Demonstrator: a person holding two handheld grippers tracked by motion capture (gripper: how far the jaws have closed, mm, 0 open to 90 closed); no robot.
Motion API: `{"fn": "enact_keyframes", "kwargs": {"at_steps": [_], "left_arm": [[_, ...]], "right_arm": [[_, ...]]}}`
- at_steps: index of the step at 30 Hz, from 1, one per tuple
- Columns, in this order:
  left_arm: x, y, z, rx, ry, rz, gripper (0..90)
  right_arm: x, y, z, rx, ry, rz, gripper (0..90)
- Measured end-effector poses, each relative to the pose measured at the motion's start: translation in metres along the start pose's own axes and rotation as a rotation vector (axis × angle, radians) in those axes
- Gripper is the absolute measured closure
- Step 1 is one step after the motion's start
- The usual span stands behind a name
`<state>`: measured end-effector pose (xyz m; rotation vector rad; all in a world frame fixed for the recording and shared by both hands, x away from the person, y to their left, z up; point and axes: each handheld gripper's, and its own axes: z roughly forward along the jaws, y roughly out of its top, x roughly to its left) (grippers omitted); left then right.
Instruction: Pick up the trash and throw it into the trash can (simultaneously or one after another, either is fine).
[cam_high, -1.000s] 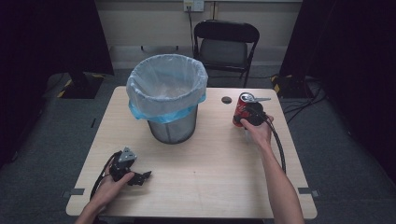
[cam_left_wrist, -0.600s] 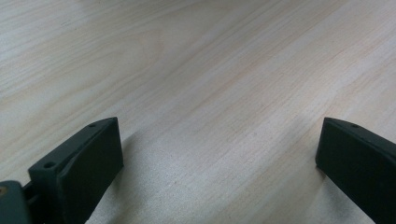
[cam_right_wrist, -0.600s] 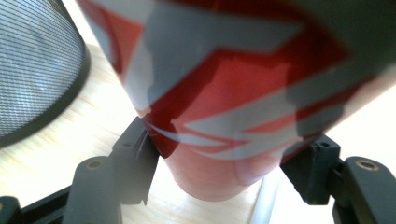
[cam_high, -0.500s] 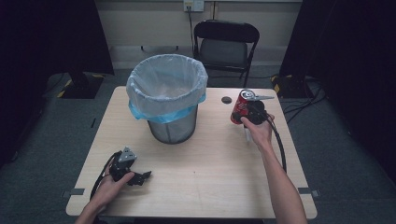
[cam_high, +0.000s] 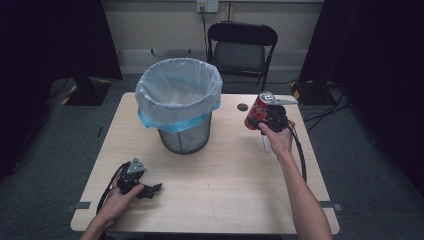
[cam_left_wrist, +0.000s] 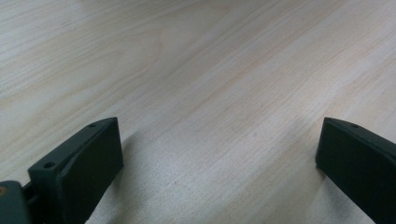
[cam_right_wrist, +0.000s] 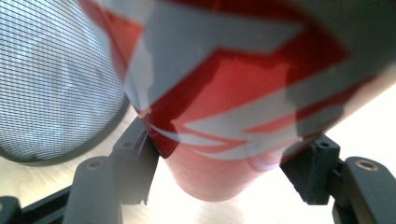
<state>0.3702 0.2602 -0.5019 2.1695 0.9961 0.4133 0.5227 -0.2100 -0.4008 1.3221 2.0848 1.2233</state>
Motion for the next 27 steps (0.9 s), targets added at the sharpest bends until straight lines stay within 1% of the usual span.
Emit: {"fn": "enact_keyframes", "kwargs": {"at_steps": [6,10,13,16,21,24,27], "left_arm": [[0.0,0.0,0.0,0.002,0.0,0.002,0.1],[0.0,0.0,0.0,-0.001,-0.001,-0.003,0.1],[0.0,0.0,0.0,0.002,0.0,0.002,0.1],[0.0,0.0,0.0,0.002,0.0,0.002,0.1],[0.0,0.0,0.0,0.002,-0.001,0.002,0.1],[0.0,0.0,0.0,0.002,0.0,0.002,0.1],[0.0,0.0,0.0,0.002,0.0,0.002,0.1]], "right_arm": [[0.007,0.006,-0.007,-0.024,0.03,0.0,34.6],[0.016,0.015,-0.014,-0.054,0.048,-0.021,34.6],[0.024,0.024,-0.018,-0.08,0.055,-0.033,34.6],[0.029,0.03,-0.022,-0.097,0.061,-0.041,34.6],[0.032,0.04,-0.027,-0.13,0.067,-0.041,34.7],[0.033,0.043,-0.028,-0.132,0.067,-0.043,34.7],[0.034,0.05,-0.032,-0.152,0.072,-0.039,34.7]]}}
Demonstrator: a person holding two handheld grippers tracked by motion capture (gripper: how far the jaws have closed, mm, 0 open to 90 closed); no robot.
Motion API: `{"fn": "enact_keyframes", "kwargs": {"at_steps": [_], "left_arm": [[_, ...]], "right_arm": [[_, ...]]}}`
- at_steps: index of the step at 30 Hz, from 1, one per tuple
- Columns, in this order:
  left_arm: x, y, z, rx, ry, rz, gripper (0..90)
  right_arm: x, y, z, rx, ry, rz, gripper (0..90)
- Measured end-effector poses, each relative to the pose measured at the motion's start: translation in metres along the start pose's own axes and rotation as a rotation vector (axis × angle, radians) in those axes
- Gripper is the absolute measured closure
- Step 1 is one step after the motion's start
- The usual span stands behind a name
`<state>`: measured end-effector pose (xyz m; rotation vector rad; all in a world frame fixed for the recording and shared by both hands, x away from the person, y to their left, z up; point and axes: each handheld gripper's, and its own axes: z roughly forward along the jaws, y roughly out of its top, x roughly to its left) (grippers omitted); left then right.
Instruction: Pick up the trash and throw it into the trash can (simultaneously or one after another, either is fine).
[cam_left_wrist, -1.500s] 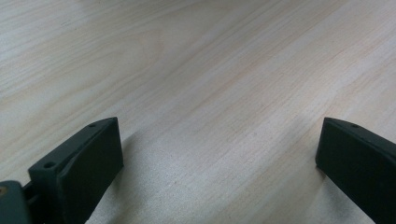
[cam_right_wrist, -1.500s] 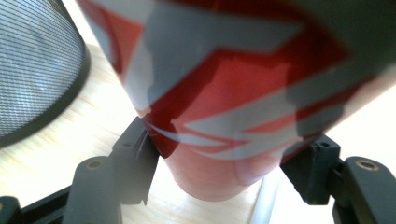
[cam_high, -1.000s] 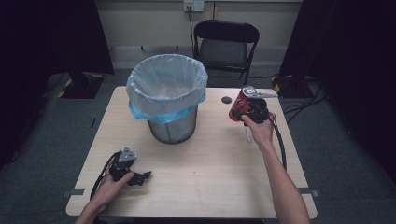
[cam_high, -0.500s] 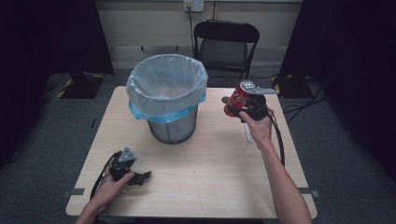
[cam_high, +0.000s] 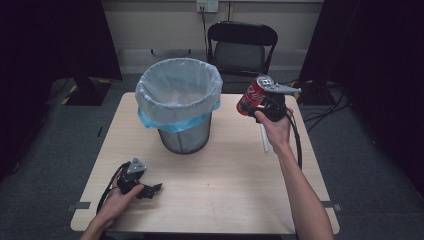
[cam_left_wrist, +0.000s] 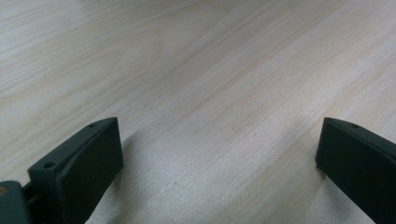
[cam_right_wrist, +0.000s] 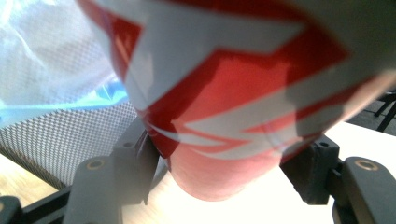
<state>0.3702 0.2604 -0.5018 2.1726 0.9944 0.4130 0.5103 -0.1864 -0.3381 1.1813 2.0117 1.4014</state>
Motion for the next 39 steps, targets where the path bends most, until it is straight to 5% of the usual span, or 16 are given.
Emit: {"fn": "enact_keyframes", "kwargs": {"at_steps": [39], "left_arm": [[0.0,0.0,0.0,0.0,0.0,0.0,0.1]], "right_arm": [[0.037,0.086,-0.01,-0.199,0.063,-0.053,34.8]]}}
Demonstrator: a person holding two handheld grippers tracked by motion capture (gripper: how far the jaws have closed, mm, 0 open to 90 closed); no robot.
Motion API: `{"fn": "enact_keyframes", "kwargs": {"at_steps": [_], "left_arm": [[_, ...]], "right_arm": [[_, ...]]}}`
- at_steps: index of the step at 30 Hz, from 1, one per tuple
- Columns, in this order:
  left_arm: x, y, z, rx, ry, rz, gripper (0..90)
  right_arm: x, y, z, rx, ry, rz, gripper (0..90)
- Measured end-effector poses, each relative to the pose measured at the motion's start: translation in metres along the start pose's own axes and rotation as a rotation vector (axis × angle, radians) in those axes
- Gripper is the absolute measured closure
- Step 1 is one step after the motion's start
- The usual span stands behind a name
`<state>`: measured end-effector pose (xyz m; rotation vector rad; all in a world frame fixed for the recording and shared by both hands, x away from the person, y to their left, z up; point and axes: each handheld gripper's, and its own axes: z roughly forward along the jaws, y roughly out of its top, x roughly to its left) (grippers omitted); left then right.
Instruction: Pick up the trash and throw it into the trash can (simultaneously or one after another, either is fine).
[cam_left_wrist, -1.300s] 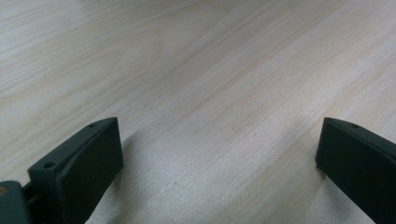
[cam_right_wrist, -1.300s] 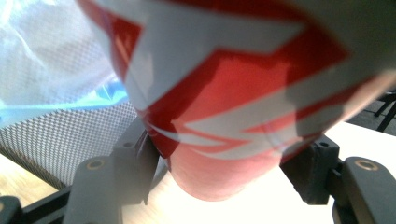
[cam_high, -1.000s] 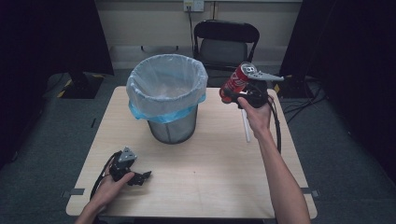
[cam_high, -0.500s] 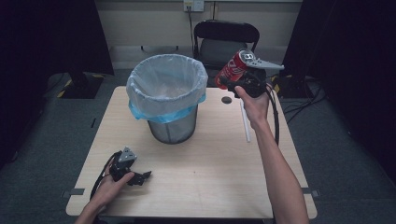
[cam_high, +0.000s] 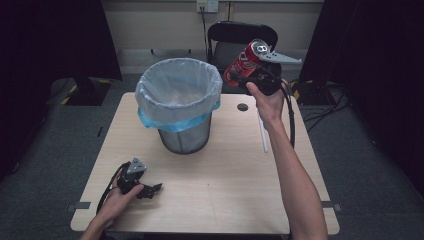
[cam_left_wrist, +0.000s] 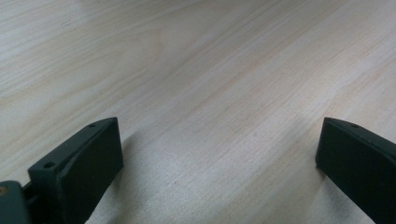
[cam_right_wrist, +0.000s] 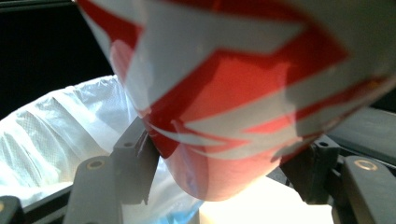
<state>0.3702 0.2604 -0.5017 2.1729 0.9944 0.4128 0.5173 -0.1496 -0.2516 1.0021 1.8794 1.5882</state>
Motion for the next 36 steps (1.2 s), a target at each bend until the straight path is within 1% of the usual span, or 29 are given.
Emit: {"fn": "enact_keyframes", "kwargs": {"at_steps": [7,8,15,16,17,19,27,28,29,32,35,36], "left_arm": [[0.0,0.0,0.0,-0.002,0.0,-0.004,0.1],[0.0,0.0,0.0,-0.001,0.0,-0.002,0.1],[0.0,0.0,0.0,-0.001,0.0,-0.001,0.1],[0.0,0.0,0.0,-0.001,0.0,-0.001,0.1],[0.0,0.0,0.0,-0.001,0.0,-0.002,0.1],[0.0,0.0,0.0,-0.001,0.0,-0.002,0.1],[0.0,0.0,0.0,-0.001,0.001,-0.001,0.1],[0.0,0.0,0.0,-0.001,0.001,-0.001,0.1],[0.0,0.0,0.0,0.0,0.0,-0.002,0.1],[0.0,0.0,0.0,0.0,0.001,0.001,0.1],[0.0,0.0,0.0,-0.006,0.002,-0.007,0.1],[0.0,0.0,0.0,-0.007,0.003,-0.007,0.1]], "right_arm": [[0.008,0.009,0.004,-0.014,0.019,-0.012,34.9],[0.012,0.011,0.006,-0.021,0.027,-0.019,34.9],[0.025,0.019,0.013,-0.027,0.073,-0.034,34.9],[0.025,0.019,0.013,-0.027,0.073,-0.034,34.9],[0.03,0.021,0.015,-0.03,0.089,-0.034,34.8],[0.035,0.022,0.018,-0.03,0.104,-0.032,34.8],[0.054,0.03,0.028,-0.026,0.161,-0.049,34.7],[0.054,0.03,0.028,-0.026,0.161,-0.049,34.7],[0.059,0.032,0.031,-0.025,0.174,-0.054,34.6],[0.068,0.034,0.035,-0.01,0.202,-0.067,34.4],[0.075,0.034,0.041,0.001,0.234,-0.058,34.2],[0.078,0.033,0.043,0.006,0.237,-0.06,34.2]]}}
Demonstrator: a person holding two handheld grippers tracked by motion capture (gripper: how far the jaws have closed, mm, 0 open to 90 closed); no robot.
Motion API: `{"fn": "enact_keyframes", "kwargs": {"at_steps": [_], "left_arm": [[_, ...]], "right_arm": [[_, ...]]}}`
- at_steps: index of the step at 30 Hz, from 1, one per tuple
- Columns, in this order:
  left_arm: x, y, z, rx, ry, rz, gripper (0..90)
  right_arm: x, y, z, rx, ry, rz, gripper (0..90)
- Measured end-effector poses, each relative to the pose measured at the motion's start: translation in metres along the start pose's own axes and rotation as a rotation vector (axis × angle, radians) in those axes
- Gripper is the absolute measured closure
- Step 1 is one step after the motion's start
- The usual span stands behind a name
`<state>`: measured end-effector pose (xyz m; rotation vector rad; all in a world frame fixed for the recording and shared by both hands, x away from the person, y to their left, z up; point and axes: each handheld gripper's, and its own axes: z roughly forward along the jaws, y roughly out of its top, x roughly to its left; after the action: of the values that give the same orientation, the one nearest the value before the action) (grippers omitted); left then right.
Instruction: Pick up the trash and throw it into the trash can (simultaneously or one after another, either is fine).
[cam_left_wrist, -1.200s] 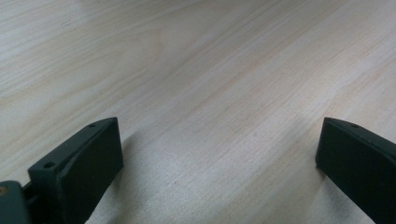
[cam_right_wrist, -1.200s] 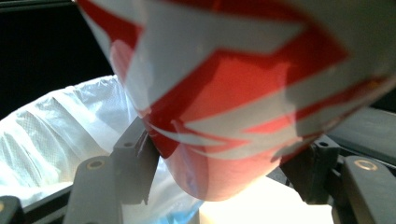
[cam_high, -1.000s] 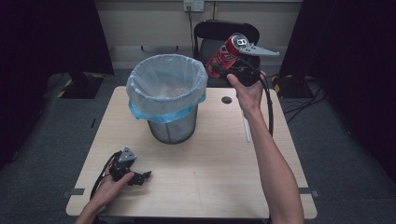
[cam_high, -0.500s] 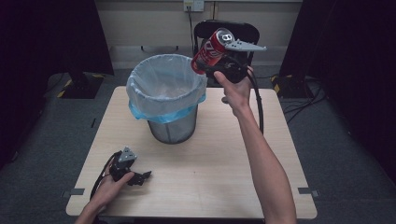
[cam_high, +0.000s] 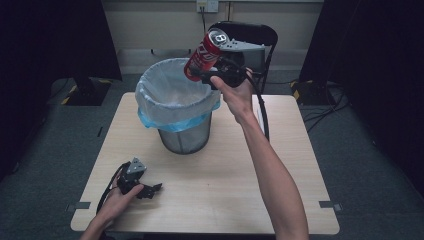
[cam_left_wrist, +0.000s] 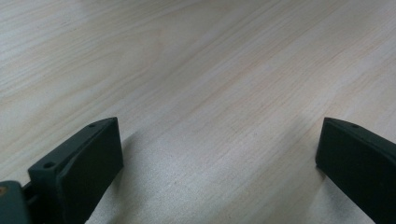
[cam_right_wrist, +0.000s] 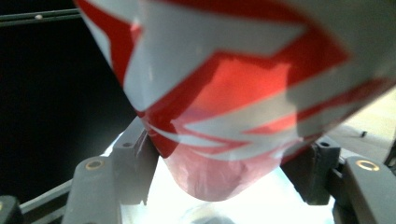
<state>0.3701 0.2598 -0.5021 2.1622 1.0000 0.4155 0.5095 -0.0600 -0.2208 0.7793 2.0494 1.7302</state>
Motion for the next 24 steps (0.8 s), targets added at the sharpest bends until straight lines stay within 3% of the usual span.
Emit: {"fn": "enact_keyframes", "kwargs": {"at_steps": [12,18,24], "left_arm": [[0.0,0.0,0.0,0.002,-0.001,0.004,0.1],[0.0,0.0,0.0,0.002,0.0,0.004,0.1],[0.0,0.0,0.0,0.002,-0.001,0.004,0.1]], "right_arm": [[0.01,-0.011,0.034,0.097,0.04,0.006,33.6],[0.011,-0.012,0.039,0.112,0.026,0.008,25.6],[0.009,-0.013,0.039,0.114,0.026,0.017,23.9]]}}
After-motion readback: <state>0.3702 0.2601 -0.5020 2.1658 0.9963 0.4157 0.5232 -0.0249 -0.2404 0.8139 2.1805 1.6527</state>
